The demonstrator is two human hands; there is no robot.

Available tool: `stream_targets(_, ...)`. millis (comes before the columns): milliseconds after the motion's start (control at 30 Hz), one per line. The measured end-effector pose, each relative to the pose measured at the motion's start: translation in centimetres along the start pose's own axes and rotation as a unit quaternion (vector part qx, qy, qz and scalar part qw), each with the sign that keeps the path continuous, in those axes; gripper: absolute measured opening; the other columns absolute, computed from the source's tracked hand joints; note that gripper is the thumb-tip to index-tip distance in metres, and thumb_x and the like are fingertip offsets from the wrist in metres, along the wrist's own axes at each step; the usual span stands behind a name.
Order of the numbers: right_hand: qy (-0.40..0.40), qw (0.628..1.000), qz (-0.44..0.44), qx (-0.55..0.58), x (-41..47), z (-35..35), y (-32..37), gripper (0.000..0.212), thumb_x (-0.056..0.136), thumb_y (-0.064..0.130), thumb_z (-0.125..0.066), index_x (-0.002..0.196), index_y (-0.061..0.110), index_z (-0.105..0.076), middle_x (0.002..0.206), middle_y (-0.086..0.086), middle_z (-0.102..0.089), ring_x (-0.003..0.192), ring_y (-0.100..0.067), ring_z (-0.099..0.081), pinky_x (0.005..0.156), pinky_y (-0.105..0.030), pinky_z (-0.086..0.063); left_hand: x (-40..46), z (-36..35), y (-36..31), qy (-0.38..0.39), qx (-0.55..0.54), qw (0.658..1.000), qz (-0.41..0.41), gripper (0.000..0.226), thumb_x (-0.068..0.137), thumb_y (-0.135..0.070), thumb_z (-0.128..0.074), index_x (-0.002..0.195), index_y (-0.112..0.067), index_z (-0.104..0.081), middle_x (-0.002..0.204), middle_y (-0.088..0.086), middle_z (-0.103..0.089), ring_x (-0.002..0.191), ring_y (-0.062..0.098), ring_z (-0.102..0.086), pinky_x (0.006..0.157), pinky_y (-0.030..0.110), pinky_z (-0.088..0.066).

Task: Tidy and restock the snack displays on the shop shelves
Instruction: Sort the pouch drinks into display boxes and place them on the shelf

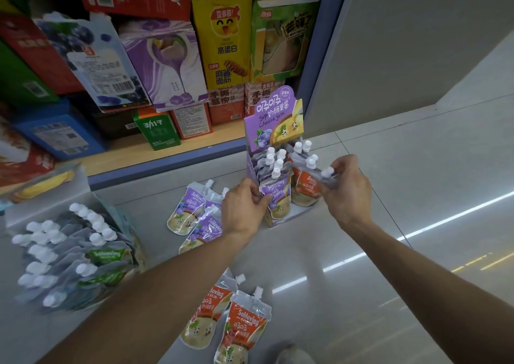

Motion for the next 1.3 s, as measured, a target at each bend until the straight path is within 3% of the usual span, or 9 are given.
stream_targets(267,0.011,0.983,0.137,-0.12,0.1,-1.4,1.1,0.044,0.085,0.013,-0.077,0.123,0.014,-0.055,0.125,-0.009,-0.053,0.103,-0.026,-0.057,0.076,-0.034,-0.051,0.1,-0.1,0.0,0.001,-0.013,1.0,0.022,0.025,0.088,-0.038,-0.078,0.086,-0.021,-0.059,0.08,-0.004,-0.069,0.08,0.02,-0.066,0.071,0.032,-0.05)
stream_targets(467,0.011,0.99,0.086,-0.109,-0.2,-1.7,0.3,0.069,0.077,0.02,-0.086,0.134,0.016,-0.046,0.131,-0.007,-0.051,0.117,-0.025,-0.052,0.086,-0.038,-0.051,-0.1,0.3,0.8,0.004,-0.02,1.0,0.015,0.031,0.085,-0.047,-0.079,0.087,-0.023,-0.061,0.072,-0.014,-0.062,0.082,0.018,-0.067,0.073,0.036,-0.055)
stream_targets(633,-0.101,0.978,0.157,-0.096,-3.4,0.4,2.5,0.045,0.08,0.034,-0.081,0.109,0.016,-0.052,0.106,-0.003,-0.054,0.092,-0.019,-0.052,0.069,-0.029,-0.039,-1.4,2.7,2.1,0.011,0.07,0.994,-0.086,0.034,0.086,-0.055,-0.073,0.096,-0.026,-0.058,0.093,-0.009,-0.063,0.087,0.015,-0.061,0.073,0.037,-0.054)
stream_targets(700,-0.031,0.978,0.197,-0.067,-6.4,-0.8,3.7,0.03,0.083,0.036,-0.076,0.094,0.022,-0.052,0.09,0.006,-0.056,0.08,-0.013,-0.05,0.064,-0.028,-0.038,-2.8,4.1,3.4,0.014,0.112,0.983,-0.145,0.032,0.086,-0.051,-0.073,0.099,-0.025,-0.059,0.1,-0.006,-0.062,0.093,0.019,-0.06,0.076,0.039,-0.053)
stream_targets(767,0.127,0.966,0.212,-0.08,-9.8,-3.5,4.2,0.027,0.083,0.043,-0.075,0.092,0.027,-0.056,0.085,0.012,-0.058,0.08,-0.011,-0.053,0.065,-0.032,-0.047,-4.7,5.4,5.4,0.036,0.149,0.973,-0.173,0.034,0.085,-0.05,-0.073,0.104,-0.023,-0.063,0.107,-0.002,-0.061,0.098,0.021,-0.059,0.08,0.036,-0.05)
stream_targets(900,0.395,0.88,0.161,-0.21,-16.1,-8.7,2.8,0.073,0.075,0.069,-0.071,0.134,0.03,-0.05,0.125,0.005,-0.058,0.115,-0.02,-0.057,0.091,-0.035,-0.052,-8.9,6.4,9.8,0.147,0.204,0.961,-0.113,0.065,0.08,-0.061,-0.075,0.128,-0.021,-0.057,0.127,0.003,-0.053,0.116,0.024,-0.054,0.088,0.034,-0.046)
stream_targets(1033,0.431,0.859,0.164,-0.223,-19.5,-10.8,1.5,0.09,0.072,0.059,-0.08,0.144,0.027,-0.038,0.136,0.0,-0.046,0.123,-0.021,-0.049,0.099,-0.035,-0.047,-11.3,6.1,12.5,0.231,0.223,0.947,-0.015,0.097,0.071,-0.063,-0.081,0.148,-0.022,-0.038,0.144,0.006,-0.051,0.13,0.027,-0.052,0.1,0.038,-0.047)
stream_targets(1167,0.422,0.898,0.067,-0.102,-17.8,-11.0,1.0,0.059,0.068,0.033,-0.089,0.12,0.026,-0.063,0.114,0.001,-0.056,0.101,-0.015,-0.059,0.087,-0.026,-0.05,-11.6,5.7,12.8,0.252,0.149,0.955,0.051,0.076,0.072,-0.049,-0.088,0.134,-0.024,-0.052,0.131,-0.003,-0.066,0.115,0.019,-0.064,0.094,0.034,-0.052)
stream_targets(1300,0.381,0.922,0.06,0.036,-15.3,-9.7,1.3,0.038,0.066,0.017,-0.092,0.082,0.036,-0.064,0.091,0.001,-0.061,0.077,-0.011,-0.056,0.072,-0.025,-0.045,-11.5,4.9,13.2,0.269,-0.098,0.943,0.169,0.042,0.074,-0.039,-0.091,0.107,-0.023,-0.071,0.102,-0.005,-0.079,0.094,0.012,-0.074,0.092,0.038,-0.06)
Point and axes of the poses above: each hand's wrist, its own x-axis towards the middle knuckle, its own z-axis out of the back of the hand, y = z × x, the point moved 4 cm from there along x, towards the middle knuckle
